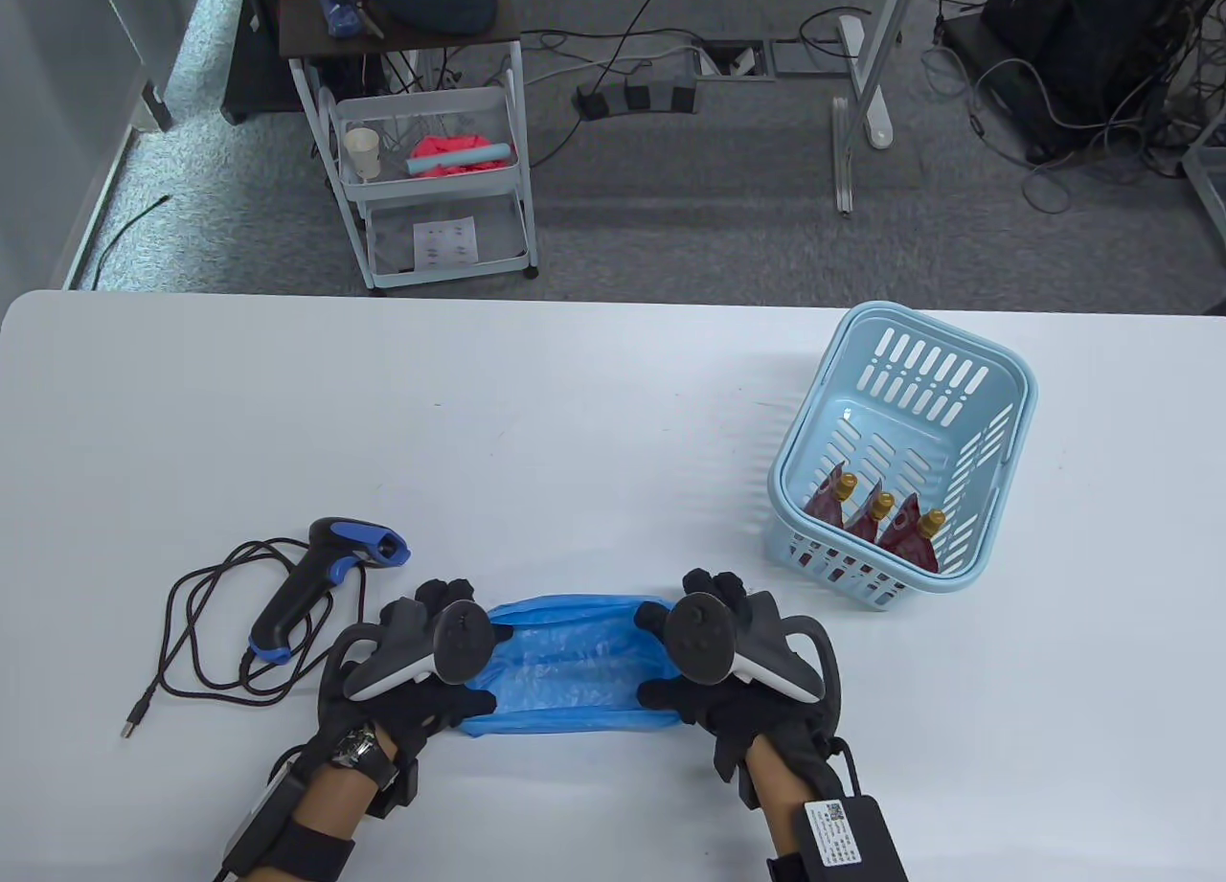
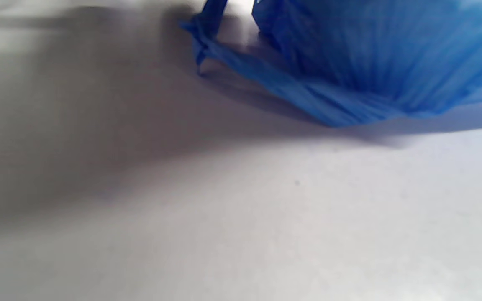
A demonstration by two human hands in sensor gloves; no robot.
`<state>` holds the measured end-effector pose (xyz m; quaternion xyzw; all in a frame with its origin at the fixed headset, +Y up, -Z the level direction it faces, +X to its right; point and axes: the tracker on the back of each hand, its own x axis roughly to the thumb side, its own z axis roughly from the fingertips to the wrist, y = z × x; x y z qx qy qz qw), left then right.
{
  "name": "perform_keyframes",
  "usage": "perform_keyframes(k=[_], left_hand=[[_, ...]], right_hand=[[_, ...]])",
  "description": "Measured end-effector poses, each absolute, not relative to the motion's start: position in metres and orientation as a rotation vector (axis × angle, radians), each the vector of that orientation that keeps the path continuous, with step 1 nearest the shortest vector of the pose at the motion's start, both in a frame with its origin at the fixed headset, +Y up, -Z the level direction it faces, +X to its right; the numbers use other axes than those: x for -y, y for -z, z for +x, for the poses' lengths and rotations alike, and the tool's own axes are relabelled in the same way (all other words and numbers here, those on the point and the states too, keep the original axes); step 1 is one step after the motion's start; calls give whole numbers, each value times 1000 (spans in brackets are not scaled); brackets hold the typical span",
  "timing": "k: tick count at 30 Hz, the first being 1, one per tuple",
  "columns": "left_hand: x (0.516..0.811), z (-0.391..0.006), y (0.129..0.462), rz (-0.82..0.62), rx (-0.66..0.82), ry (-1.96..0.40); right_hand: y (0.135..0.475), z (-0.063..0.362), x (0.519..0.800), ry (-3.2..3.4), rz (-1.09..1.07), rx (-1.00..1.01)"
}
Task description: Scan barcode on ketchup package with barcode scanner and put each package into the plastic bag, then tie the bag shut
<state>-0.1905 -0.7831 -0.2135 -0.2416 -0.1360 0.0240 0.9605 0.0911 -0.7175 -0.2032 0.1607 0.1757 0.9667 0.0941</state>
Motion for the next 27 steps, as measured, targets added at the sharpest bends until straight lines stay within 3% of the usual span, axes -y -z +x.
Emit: perform_keyframes(k=[10, 27], left_hand=[[783, -190, 213, -489, 276, -45], [783, -190, 213, -466, 278, -75]], right_hand=[[190, 95, 693, -2898, 474, -285], [185, 95, 721, -2965, 415, -297]])
